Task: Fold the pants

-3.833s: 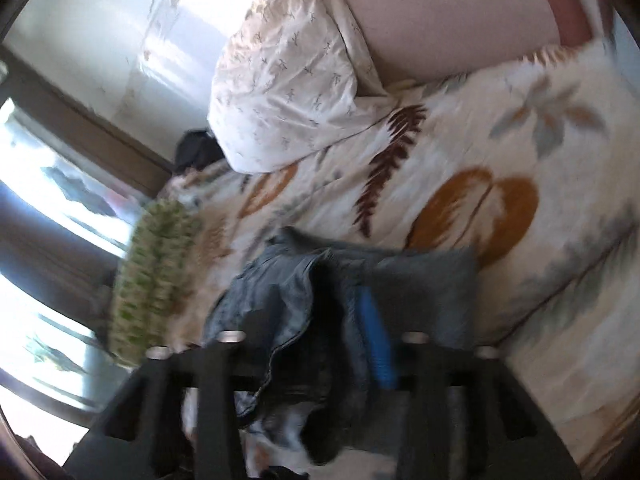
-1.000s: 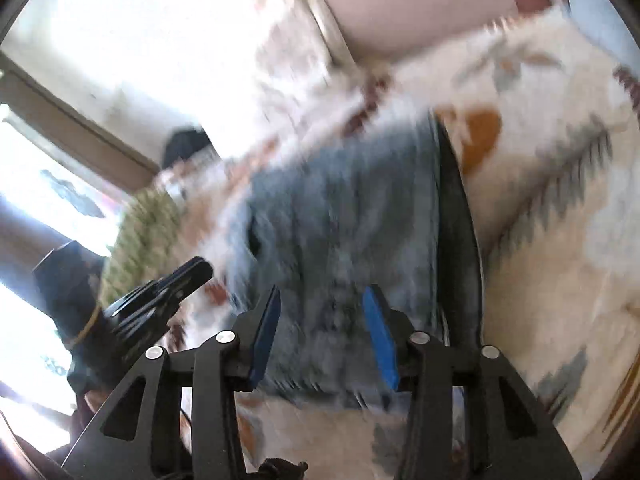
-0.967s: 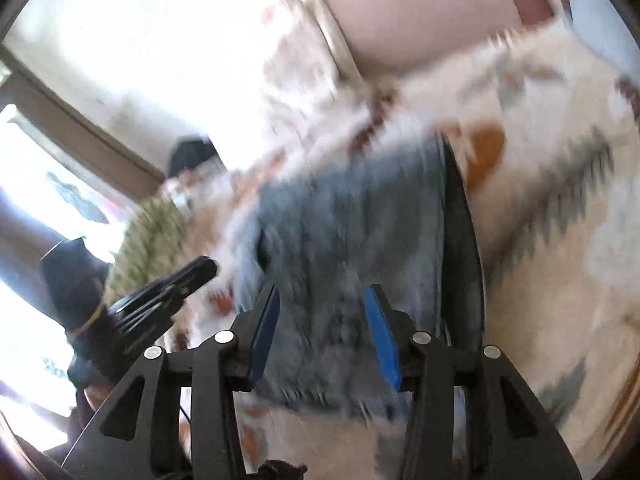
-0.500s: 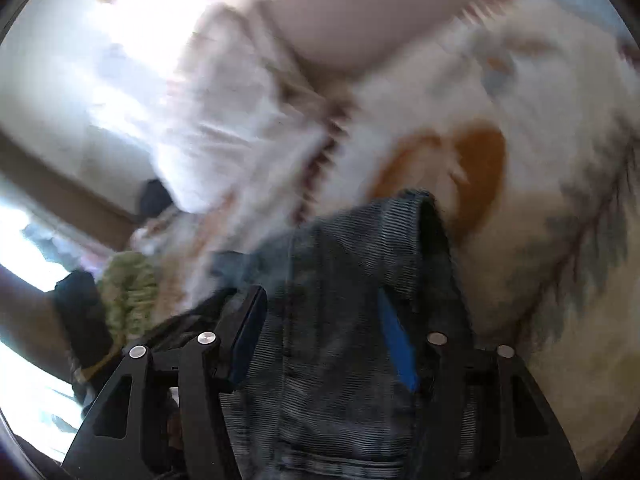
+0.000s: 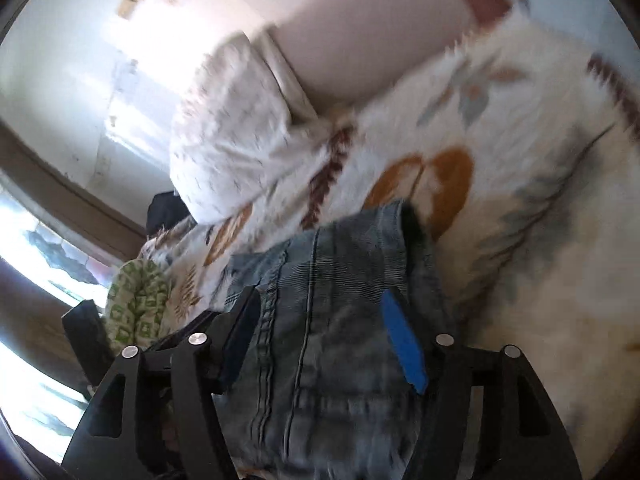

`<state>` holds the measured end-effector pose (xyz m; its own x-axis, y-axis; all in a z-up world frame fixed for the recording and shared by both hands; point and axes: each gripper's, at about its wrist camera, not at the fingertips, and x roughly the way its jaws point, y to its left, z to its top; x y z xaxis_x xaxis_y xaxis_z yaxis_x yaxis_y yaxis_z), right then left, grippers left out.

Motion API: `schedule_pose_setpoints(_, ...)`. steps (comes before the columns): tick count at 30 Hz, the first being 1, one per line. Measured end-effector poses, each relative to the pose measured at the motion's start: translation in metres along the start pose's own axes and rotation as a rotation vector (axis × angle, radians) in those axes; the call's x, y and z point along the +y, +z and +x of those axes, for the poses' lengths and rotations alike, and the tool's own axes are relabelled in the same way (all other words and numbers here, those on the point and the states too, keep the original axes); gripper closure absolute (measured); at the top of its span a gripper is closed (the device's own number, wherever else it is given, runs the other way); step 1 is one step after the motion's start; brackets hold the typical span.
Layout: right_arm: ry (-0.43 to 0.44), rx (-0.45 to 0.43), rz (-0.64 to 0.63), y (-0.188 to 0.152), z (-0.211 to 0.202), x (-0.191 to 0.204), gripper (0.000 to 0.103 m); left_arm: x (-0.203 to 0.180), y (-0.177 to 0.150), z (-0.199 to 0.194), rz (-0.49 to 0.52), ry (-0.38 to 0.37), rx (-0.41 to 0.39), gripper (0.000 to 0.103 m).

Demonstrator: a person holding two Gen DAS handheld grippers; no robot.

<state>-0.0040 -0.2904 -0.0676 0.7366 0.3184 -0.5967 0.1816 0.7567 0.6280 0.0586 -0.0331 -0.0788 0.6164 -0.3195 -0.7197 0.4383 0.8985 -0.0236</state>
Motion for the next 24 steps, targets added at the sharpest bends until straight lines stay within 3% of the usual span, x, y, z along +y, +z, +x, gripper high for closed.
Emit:
schedule_pose_setpoints(6, -0.029, -0.156, -0.161, -0.039, -0.068, 0.033, 0.03, -0.002, -0.043, -0.055, 0.034, -0.03, -0.049, 0.031)
schedule_pose_setpoints(10, -0.058, -0.269, -0.251, -0.071, -0.099, 0.053, 0.027, 0.0, -0.052, -0.075, 0.032, -0.031, -0.093, 0.025)
schedule_pose_setpoints(12, -0.092, -0.344, -0.284, -0.085, -0.111, 0.062, 0.025, 0.002, -0.052, -0.088, 0.03, -0.001, -0.14, 0.015)
schedule_pose_setpoints(19, -0.139, -0.506, -0.345, -0.111, -0.136, 0.084, 0.018, 0.009, -0.048, -0.115, 0.023, 0.075, -0.292, 0.001)
schedule_pose_setpoints(24, -0.213, -0.533, -0.318, -0.12, -0.137, 0.082, 0.014, 0.012, -0.054, -0.106, 0.039, 0.139, -0.278, 0.0)
